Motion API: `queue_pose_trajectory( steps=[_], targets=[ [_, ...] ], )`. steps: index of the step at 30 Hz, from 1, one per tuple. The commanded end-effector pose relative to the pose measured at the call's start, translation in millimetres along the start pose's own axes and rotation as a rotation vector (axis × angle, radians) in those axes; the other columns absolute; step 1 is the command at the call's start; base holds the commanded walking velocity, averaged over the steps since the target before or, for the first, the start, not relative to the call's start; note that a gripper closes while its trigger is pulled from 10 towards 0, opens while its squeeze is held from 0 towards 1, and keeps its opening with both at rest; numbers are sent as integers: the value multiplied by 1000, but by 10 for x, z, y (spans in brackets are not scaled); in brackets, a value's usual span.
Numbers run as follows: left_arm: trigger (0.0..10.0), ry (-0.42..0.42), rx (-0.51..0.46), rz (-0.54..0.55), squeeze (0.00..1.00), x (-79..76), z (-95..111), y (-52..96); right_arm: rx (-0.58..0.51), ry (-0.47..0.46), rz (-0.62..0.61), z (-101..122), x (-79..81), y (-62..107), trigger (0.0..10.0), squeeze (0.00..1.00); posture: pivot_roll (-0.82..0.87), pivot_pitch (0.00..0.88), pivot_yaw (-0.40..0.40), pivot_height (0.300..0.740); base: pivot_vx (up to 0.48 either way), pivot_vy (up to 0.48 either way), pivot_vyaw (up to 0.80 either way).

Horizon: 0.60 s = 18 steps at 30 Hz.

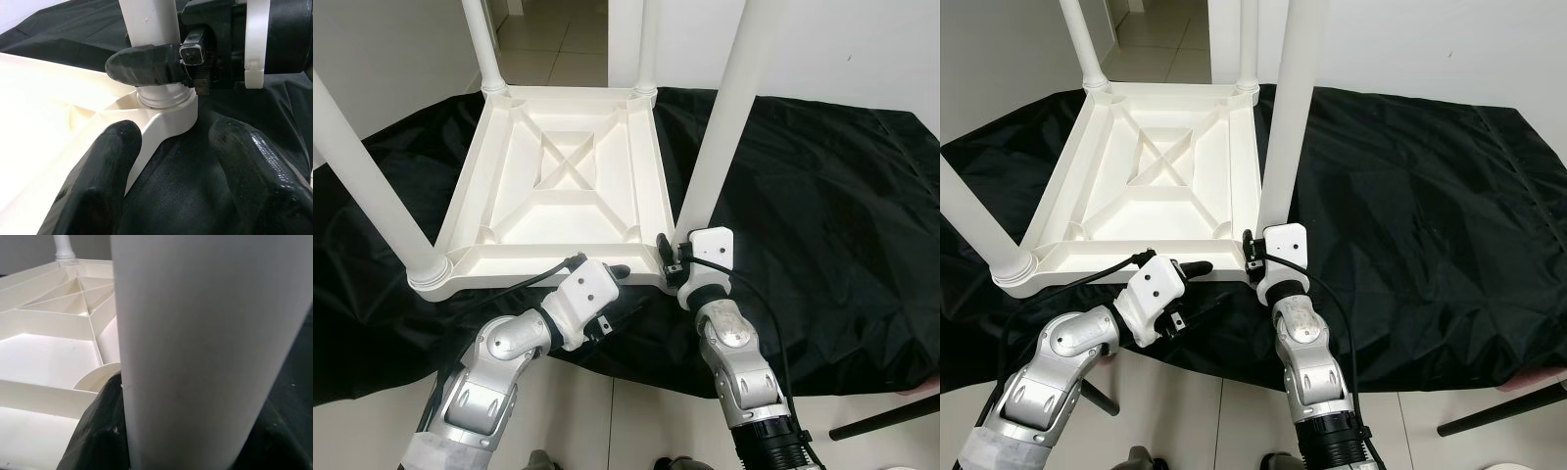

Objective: Building children table

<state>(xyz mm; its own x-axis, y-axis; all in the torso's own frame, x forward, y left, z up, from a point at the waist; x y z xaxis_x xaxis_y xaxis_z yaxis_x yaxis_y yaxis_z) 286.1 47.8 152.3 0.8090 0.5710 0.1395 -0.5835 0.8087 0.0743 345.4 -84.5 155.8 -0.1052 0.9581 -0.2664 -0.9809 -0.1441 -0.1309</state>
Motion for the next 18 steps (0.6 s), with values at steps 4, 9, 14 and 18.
queue_pose_trajectory(
  steps=[4,9,14,18],
  targets=[
    [10000,3,0,77,0,78,-21,15,62,-3,-29,-111,27,51,10000,0,-39,99,17,740,0,0,0],
    [10000,-2,-1,82,0,104,-7,22,63,3,-28,-95,46,62,10000,0,-41,107,20,740,0,0,0],
    [10000,1,-2,85,0,94,-10,17,47,-1,-29,-57,28,58,10000,1000,-43,112,16,740,0,0,0],
    [10000,5,-7,91,0,95,-3,9,39,-43,-10,-47,10,65,10000,1000,-44,115,12,740,0,0,0]
  ],
)
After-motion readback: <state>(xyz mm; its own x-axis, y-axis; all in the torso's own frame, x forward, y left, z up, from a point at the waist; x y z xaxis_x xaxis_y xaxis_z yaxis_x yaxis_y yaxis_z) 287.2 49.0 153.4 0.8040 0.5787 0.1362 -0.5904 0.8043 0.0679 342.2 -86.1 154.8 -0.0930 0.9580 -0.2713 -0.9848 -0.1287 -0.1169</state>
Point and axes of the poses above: a point about 5 cm out from each wrist's last joint towards the gripper, its own y axis pointing back from the gripper into the wrist, its own z axis along the axis of the wrist's last joint, x = y × z, the point moved 5 cm from there along -y, pointing out of the wrist towards the gripper, and after that the axes turned 13 degrees about y, right-handed, at the moved point
